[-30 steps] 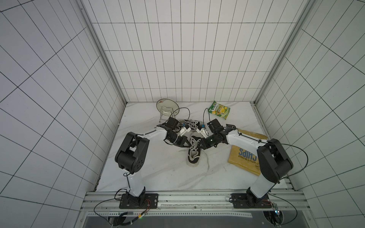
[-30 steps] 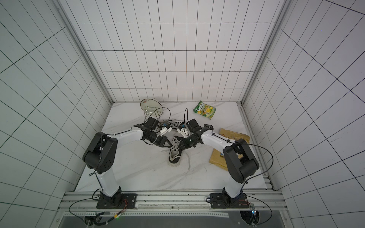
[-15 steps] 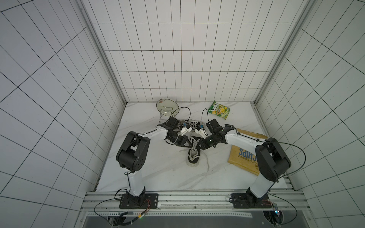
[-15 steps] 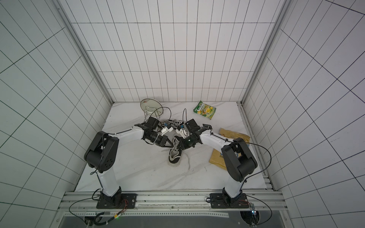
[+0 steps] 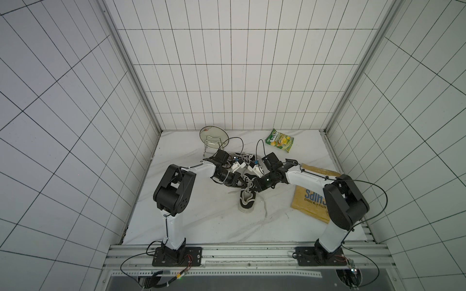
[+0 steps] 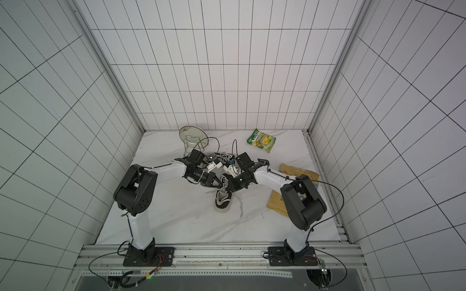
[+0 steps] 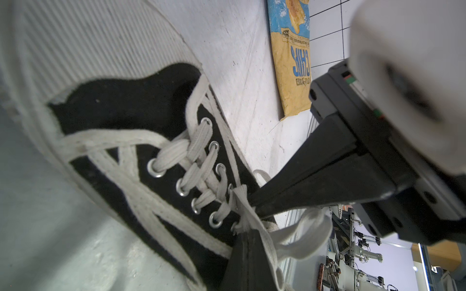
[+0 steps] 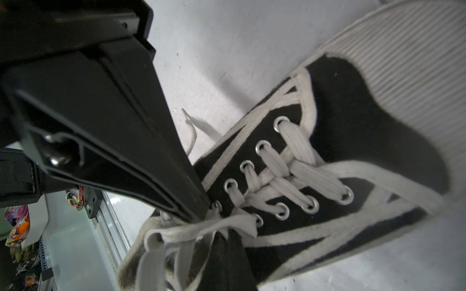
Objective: Tie the shoes
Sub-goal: Cross the shoelace with the shoelace.
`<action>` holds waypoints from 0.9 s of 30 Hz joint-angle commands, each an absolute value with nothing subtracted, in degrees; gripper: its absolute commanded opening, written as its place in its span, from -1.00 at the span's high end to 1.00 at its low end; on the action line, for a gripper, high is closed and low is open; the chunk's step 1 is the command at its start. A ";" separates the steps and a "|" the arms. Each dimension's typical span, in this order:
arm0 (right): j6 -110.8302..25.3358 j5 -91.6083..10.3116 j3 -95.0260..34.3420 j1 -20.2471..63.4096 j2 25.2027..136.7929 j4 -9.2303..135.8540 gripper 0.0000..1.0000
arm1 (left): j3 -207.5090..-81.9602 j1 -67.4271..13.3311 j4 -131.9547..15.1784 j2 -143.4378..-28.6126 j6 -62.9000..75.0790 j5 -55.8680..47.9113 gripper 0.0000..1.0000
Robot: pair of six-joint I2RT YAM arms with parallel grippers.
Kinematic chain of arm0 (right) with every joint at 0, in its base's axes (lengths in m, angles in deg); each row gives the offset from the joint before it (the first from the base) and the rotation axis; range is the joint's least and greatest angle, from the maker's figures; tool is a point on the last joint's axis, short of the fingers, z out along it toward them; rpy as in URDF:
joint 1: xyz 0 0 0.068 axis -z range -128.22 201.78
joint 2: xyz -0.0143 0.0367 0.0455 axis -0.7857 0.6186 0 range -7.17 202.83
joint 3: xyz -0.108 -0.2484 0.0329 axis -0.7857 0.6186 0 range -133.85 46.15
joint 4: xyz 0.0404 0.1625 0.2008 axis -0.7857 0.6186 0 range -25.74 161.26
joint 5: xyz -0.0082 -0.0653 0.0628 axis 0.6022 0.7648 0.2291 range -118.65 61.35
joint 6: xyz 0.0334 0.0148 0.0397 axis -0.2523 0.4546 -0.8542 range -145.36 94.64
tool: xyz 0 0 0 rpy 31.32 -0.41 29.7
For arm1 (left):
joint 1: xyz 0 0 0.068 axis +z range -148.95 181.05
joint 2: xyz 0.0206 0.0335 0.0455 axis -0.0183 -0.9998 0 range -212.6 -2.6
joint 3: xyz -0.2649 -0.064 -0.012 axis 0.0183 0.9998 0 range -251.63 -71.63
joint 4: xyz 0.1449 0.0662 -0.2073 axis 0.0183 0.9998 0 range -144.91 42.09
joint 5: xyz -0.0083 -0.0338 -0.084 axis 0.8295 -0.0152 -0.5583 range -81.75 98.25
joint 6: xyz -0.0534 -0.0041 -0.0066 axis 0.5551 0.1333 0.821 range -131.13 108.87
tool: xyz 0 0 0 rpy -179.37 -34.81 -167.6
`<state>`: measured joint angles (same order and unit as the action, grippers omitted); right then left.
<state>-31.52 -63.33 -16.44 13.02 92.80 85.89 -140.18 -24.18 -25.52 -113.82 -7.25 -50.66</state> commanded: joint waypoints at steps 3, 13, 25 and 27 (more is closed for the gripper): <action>-30.85 -64.06 -18.25 12.34 94.26 84.34 1.00 | -142.07 -23.91 -27.28 -115.88 -6.36 -54.42 1.00; -31.14 -63.03 -17.62 12.38 94.06 83.61 1.00 | -138.41 -21.80 -32.54 -113.13 -0.94 -52.35 0.76; -31.25 -62.88 -17.32 12.36 94.08 83.39 1.00 | -137.06 -19.45 -28.67 -111.85 -0.20 -48.72 0.96; -31.25 -62.75 -17.35 12.36 93.99 83.37 1.00 | -138.25 -19.93 -26.70 -112.75 -1.03 -48.20 1.00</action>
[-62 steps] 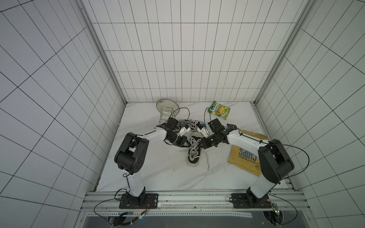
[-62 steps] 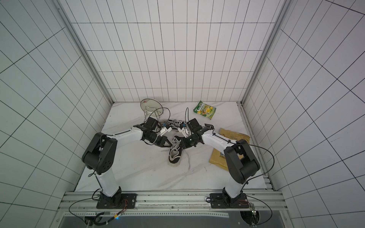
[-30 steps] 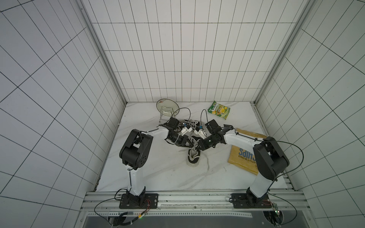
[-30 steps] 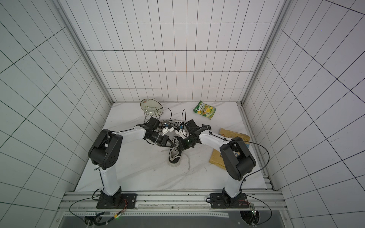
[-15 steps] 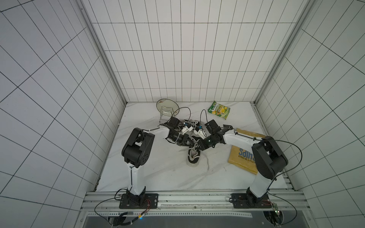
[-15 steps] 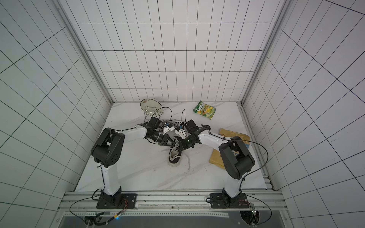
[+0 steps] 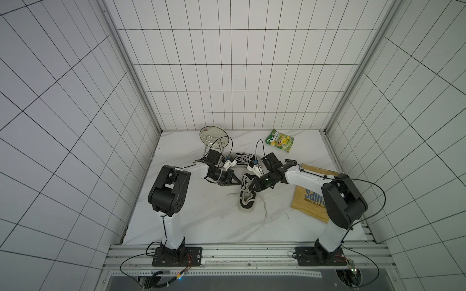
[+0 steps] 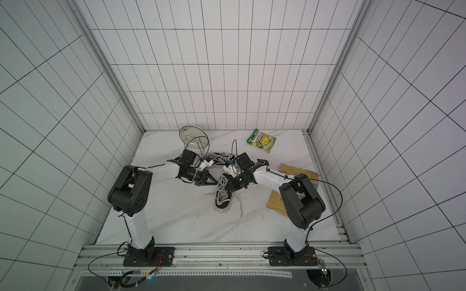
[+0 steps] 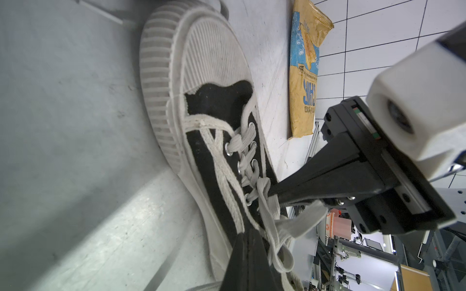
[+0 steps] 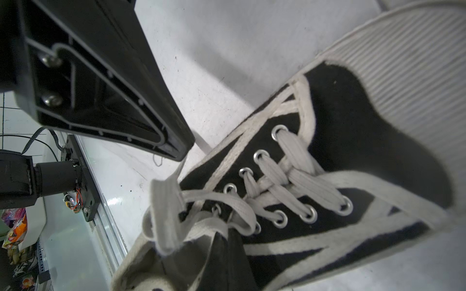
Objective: Tie the shoes
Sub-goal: Cross the shoelace with the shoelace.
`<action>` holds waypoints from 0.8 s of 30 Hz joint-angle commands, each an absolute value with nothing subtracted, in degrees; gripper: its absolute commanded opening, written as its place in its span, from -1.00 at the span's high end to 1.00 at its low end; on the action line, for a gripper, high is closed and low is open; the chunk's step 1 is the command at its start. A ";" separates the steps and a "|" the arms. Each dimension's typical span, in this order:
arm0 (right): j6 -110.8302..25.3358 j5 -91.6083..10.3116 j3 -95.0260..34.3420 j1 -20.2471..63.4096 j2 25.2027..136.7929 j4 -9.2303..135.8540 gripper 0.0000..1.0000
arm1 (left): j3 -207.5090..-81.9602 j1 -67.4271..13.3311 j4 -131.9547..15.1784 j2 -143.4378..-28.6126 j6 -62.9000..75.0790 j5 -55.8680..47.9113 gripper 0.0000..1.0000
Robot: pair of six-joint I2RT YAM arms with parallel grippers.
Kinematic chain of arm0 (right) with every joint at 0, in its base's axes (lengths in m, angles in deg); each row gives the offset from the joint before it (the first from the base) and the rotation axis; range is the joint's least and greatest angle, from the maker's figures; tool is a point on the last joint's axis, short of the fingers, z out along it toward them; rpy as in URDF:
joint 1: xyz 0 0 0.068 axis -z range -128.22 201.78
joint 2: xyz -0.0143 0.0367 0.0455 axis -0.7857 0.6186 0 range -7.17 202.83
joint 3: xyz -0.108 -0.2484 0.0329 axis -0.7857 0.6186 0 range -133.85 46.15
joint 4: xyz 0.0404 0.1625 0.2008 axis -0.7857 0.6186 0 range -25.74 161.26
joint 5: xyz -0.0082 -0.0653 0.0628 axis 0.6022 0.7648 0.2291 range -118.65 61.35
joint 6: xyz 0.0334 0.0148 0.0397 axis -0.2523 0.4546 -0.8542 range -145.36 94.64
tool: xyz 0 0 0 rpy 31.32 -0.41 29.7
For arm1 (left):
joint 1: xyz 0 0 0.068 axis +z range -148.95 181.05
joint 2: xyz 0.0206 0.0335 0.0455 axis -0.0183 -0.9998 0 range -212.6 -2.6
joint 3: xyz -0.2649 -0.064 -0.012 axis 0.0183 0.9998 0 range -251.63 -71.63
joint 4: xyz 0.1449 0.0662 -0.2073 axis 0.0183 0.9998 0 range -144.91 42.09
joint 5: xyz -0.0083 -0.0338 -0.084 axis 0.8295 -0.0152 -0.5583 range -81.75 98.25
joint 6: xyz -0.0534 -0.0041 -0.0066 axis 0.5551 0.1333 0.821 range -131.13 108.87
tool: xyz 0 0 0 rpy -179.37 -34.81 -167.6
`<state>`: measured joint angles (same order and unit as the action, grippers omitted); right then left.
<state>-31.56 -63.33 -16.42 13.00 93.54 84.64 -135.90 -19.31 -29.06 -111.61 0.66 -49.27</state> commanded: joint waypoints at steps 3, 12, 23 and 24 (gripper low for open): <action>-31.26 -62.66 -17.36 12.38 93.88 83.35 1.00 | -140.02 -20.89 -23.23 -113.68 -2.87 -47.26 1.00; -31.25 -62.66 -17.28 12.39 93.86 83.34 1.00 | -141.60 -21.98 -20.45 -114.74 -4.16 -46.48 1.00; -31.25 -62.69 -17.21 12.39 93.95 83.24 1.00 | -141.77 -21.98 -18.52 -114.87 -3.86 -44.00 1.00; -31.30 -62.67 -17.20 12.41 93.97 83.26 1.00 | -141.93 -21.86 -18.43 -114.92 -3.62 -43.72 1.00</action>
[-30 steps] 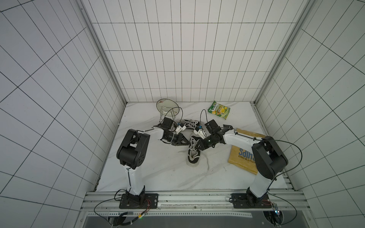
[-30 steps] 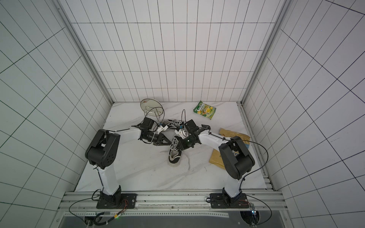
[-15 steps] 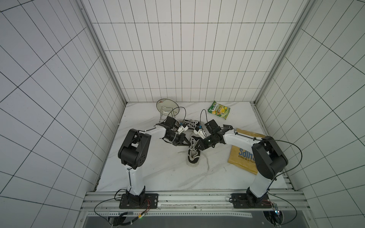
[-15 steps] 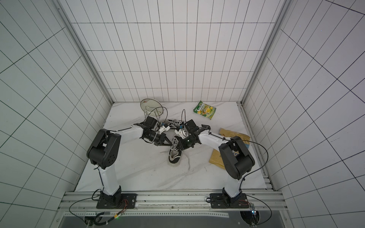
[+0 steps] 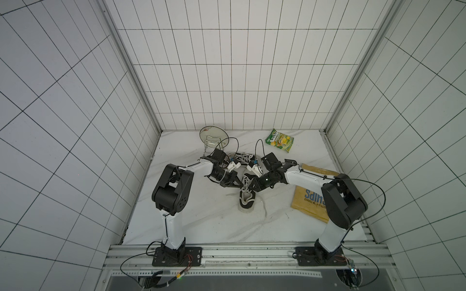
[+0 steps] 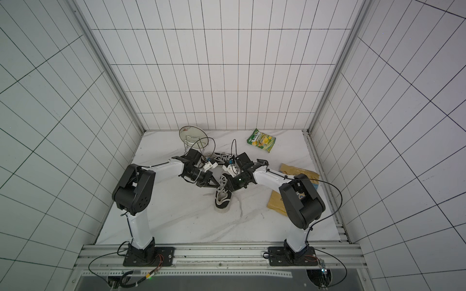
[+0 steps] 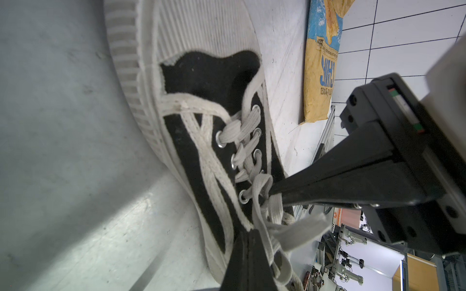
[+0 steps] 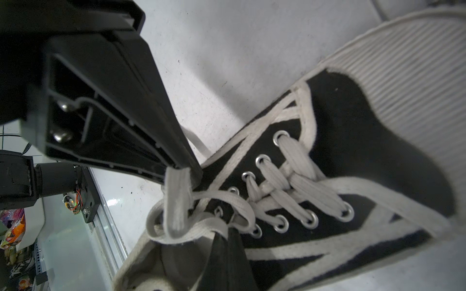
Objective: Tie the shoes
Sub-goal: Cross the shoelace with the shoelace.
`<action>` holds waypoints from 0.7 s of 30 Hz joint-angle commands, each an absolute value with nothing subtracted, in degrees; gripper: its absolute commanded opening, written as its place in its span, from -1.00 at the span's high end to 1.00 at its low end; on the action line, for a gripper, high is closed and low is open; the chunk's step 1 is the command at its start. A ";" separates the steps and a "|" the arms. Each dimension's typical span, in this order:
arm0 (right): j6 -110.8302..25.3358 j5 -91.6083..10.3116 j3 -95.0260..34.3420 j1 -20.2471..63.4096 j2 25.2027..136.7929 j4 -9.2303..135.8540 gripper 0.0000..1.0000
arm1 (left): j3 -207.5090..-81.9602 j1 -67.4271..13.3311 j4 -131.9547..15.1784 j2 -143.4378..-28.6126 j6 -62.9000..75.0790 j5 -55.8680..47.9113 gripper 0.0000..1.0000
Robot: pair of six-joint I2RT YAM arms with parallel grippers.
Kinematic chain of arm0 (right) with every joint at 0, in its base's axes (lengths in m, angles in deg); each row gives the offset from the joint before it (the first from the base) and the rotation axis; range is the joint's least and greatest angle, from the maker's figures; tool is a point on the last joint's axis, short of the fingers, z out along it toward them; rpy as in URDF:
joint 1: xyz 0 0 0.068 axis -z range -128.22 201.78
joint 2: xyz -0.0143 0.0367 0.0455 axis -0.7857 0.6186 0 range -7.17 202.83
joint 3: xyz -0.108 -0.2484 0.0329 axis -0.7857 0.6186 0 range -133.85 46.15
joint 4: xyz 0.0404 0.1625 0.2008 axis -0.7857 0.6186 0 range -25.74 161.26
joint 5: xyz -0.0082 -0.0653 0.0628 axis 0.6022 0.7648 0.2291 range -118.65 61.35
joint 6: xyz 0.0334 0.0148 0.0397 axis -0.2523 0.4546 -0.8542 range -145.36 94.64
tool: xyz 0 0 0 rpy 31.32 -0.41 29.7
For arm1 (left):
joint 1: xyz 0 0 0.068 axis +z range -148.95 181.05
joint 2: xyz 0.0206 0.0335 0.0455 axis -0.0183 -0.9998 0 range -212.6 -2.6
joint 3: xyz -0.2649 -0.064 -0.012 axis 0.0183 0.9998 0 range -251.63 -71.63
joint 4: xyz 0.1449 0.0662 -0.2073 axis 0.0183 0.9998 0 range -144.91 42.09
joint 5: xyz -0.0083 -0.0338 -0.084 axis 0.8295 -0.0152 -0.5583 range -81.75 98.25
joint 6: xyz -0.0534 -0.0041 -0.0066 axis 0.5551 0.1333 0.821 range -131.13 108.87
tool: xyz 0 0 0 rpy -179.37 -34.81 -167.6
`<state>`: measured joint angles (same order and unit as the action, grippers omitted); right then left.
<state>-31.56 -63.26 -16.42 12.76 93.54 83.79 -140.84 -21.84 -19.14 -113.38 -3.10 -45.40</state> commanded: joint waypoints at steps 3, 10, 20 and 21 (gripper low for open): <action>-31.25 -62.75 -17.18 12.33 94.00 83.26 1.00 | -141.88 -21.80 -18.43 -114.92 -3.48 -43.52 1.00; -31.21 -63.11 -17.56 12.39 94.60 83.47 1.00 | -143.03 -22.04 -16.98 -116.44 -4.98 -46.45 1.00; -30.94 -63.54 -18.00 12.34 95.67 83.70 1.00 | -146.06 -23.03 -14.85 -119.40 -7.22 -51.56 1.00; -30.83 -63.69 -18.01 12.33 95.82 83.84 1.00 | -146.16 -22.98 -15.17 -119.63 -6.89 -51.84 1.00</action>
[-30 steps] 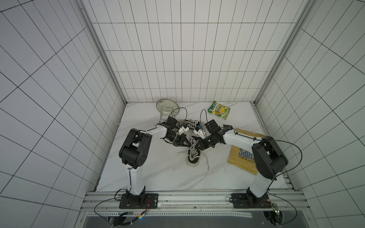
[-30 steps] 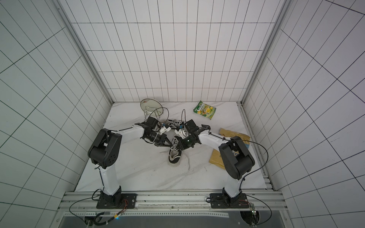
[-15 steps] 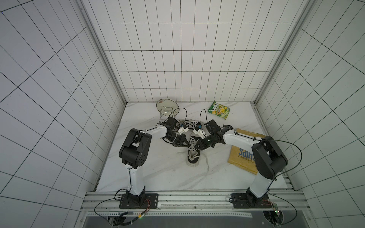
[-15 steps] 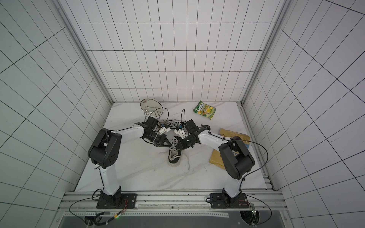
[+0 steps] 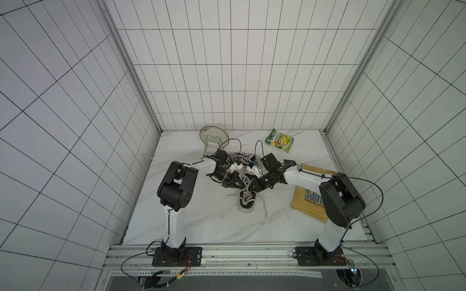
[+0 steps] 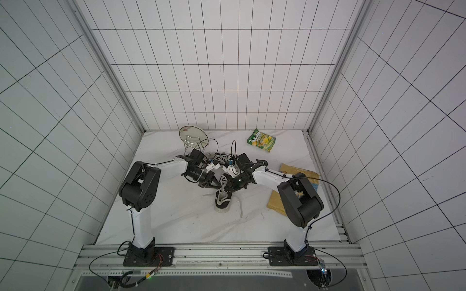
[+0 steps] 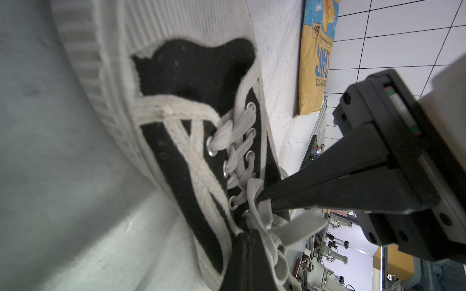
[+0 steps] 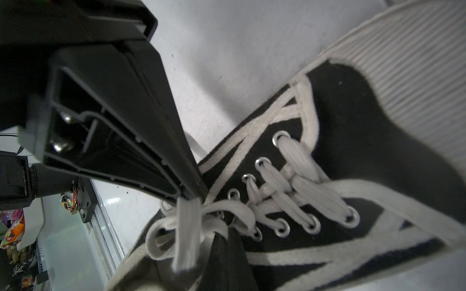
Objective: Tie the shoes
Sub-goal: Cross the shoelace with the shoelace.
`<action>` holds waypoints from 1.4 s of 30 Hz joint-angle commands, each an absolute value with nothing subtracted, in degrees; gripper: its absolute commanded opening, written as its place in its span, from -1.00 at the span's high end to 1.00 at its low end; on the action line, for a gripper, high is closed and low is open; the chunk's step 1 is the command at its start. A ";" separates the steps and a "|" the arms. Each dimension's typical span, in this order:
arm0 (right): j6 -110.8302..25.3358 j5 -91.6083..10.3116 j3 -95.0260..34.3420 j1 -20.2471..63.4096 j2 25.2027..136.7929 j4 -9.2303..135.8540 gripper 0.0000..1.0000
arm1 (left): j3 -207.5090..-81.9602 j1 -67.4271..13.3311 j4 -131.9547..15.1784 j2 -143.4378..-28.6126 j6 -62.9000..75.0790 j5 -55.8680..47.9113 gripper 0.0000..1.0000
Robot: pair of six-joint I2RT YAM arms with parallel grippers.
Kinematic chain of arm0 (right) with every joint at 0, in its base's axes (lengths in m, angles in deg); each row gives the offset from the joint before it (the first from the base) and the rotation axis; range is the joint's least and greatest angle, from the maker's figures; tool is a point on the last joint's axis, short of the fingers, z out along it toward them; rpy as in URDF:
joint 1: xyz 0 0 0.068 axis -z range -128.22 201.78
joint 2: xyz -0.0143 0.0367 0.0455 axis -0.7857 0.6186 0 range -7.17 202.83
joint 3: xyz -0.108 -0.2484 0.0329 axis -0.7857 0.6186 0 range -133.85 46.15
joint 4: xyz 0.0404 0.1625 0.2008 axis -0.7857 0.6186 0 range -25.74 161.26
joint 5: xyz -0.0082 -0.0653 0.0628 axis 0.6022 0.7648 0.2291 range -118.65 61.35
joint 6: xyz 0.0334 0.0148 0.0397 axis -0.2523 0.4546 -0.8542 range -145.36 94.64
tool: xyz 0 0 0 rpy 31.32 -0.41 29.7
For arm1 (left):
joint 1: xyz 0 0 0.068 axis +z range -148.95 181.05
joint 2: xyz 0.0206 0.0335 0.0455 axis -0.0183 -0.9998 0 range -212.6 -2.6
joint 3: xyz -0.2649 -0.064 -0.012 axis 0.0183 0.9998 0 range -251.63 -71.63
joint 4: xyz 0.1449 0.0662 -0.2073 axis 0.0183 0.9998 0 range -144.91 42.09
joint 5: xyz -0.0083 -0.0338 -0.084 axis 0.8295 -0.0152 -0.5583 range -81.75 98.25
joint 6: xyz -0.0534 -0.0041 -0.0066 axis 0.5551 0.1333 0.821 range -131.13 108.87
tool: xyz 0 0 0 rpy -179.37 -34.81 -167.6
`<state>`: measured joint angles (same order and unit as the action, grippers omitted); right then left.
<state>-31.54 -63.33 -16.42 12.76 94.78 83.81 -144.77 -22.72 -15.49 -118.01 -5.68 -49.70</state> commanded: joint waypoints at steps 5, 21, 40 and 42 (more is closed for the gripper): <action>-30.59 -64.22 -18.06 12.35 95.81 83.86 1.00 | -147.22 -23.34 -17.02 -121.18 -4.90 -53.75 1.00; -30.38 -64.57 -17.87 12.37 95.60 83.43 1.00 | -148.07 -23.56 -17.00 -122.93 -4.71 -56.39 0.77; -30.87 -64.77 -17.92 12.40 94.81 81.15 1.00 | -150.06 -23.56 -14.86 -126.37 -5.07 -59.66 0.57; -31.01 -64.83 -17.85 12.40 94.81 80.69 1.00 | -150.12 -23.56 -14.46 -126.51 -5.20 -60.20 0.56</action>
